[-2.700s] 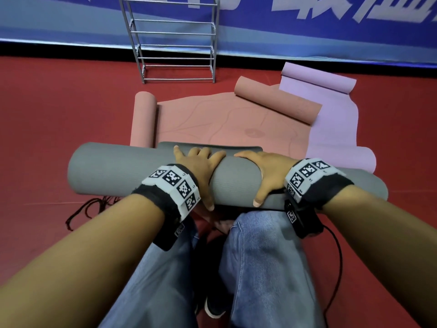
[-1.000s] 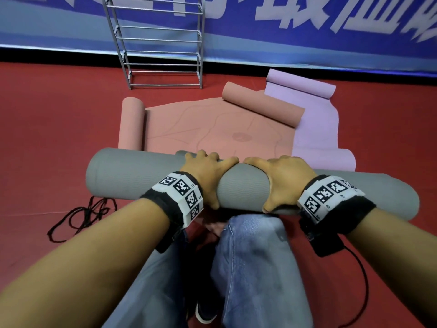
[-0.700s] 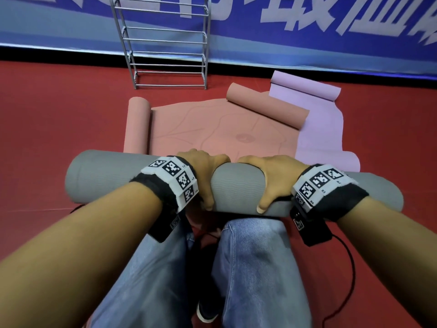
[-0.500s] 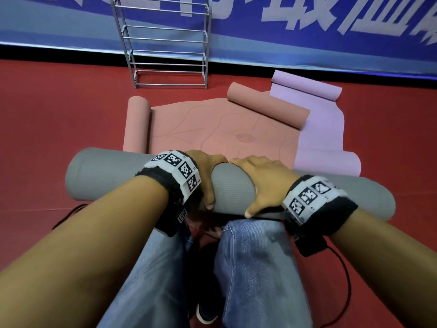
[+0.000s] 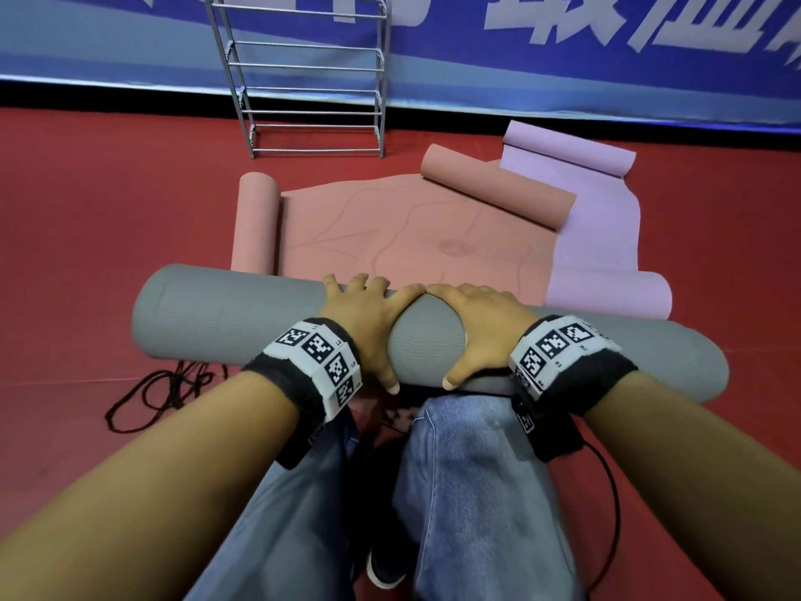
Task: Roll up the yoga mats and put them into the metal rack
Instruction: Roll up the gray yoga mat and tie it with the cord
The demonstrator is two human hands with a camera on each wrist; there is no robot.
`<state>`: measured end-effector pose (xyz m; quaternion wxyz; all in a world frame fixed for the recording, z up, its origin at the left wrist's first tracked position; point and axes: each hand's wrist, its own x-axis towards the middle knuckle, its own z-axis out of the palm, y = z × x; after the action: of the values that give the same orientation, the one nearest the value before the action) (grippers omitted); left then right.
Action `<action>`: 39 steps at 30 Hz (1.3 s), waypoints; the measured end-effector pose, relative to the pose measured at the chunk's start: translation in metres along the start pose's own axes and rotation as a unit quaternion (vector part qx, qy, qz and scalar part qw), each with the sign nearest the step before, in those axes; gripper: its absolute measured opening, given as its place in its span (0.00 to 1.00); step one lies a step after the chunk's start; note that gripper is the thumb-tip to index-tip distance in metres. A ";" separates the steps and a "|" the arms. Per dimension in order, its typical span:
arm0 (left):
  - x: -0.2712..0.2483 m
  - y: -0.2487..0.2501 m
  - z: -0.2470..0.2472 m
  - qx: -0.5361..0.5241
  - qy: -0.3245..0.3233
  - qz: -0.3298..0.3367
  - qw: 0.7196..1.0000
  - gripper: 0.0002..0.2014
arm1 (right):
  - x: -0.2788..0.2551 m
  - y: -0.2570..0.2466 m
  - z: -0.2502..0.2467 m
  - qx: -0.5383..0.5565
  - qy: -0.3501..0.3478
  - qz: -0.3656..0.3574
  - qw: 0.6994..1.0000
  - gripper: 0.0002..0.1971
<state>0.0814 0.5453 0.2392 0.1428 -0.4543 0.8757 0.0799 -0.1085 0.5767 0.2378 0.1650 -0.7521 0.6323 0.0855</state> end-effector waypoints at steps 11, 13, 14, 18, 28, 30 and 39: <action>0.009 -0.003 -0.014 -0.016 -0.024 0.022 0.999 0.55 | -0.015 -0.004 0.011 -0.029 0.044 0.029 0.998 0.63; 0.006 -0.005 -0.015 0.008 -0.009 0.029 1.000 0.52 | -0.018 -0.004 0.013 -0.029 0.075 0.020 0.997 0.60; 0.004 -0.004 -0.016 0.017 -0.004 0.030 0.999 0.50 | -0.019 -0.004 0.014 -0.028 0.090 0.018 0.995 0.59; 0.001 -0.004 -0.026 0.016 -0.010 0.034 0.999 0.45 | -0.021 -0.004 0.008 -0.016 0.100 0.008 0.995 0.57; 0.000 -0.028 -0.034 -0.105 -0.133 -0.006 0.985 0.57 | 0.009 -0.010 -0.010 0.081 -0.024 -0.029 0.996 0.58; -0.005 -0.021 -0.030 -0.023 -0.101 -0.014 0.994 0.60 | 0.013 -0.005 -0.012 0.105 -0.040 -0.021 0.993 0.57; -0.003 -0.024 -0.018 -0.053 -0.057 -0.023 0.997 0.58 | 0.001 -0.003 -0.001 0.055 0.021 -0.044 0.997 0.62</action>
<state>0.0996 0.5287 0.2570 0.1704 -0.4763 0.8498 0.1483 -0.1056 0.5760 0.2391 0.1962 -0.7708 0.6054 0.0278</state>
